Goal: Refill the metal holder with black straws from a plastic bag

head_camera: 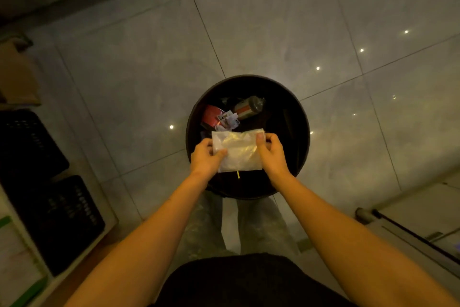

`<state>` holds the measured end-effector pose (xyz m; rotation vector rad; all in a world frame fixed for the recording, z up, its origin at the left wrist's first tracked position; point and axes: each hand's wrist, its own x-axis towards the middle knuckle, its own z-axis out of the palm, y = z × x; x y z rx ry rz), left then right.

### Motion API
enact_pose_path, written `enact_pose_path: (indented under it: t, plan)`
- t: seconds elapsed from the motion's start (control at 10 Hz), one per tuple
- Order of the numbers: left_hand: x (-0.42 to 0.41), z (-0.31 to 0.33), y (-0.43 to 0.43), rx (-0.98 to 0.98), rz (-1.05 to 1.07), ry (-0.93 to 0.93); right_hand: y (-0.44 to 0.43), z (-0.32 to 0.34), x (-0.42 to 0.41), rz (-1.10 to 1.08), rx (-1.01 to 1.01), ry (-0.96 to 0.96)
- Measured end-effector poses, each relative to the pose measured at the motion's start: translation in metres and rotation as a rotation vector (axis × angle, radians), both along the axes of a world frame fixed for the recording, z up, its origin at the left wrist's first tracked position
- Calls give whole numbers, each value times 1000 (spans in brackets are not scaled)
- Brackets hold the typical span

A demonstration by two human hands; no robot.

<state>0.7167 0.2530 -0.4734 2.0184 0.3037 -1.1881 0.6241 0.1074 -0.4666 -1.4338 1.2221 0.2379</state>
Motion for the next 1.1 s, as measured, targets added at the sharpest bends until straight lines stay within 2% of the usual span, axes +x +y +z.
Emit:
enact_pose_path:
  t: [0.1, 0.2, 0.4, 0.6, 0.8, 0.9, 1.1]
  plan:
    - [1, -18, -5, 84, -25, -11, -2, -24, -5, -33, 81, 60]
    - [1, -41, -10, 159, -42, -38, -4, -51, -11, 26, 65, 160]
    - [-12, -66, -8, 172, -99, -35, -5, -76, -16, 109, -32, 301]
    - [-19, -81, -15, 163, -116, 29, -5, -98, -14, 143, -42, 364]
    - [-21, -89, -21, 139, -230, 115, -7, -104, -15, 167, -48, 347]
    - [-22, -83, -23, 144, -276, 73, -8, -95, -18, 182, -53, 325]
    - [-24, -60, -28, 129, -371, -136, -17, -67, -22, 265, -149, 188]
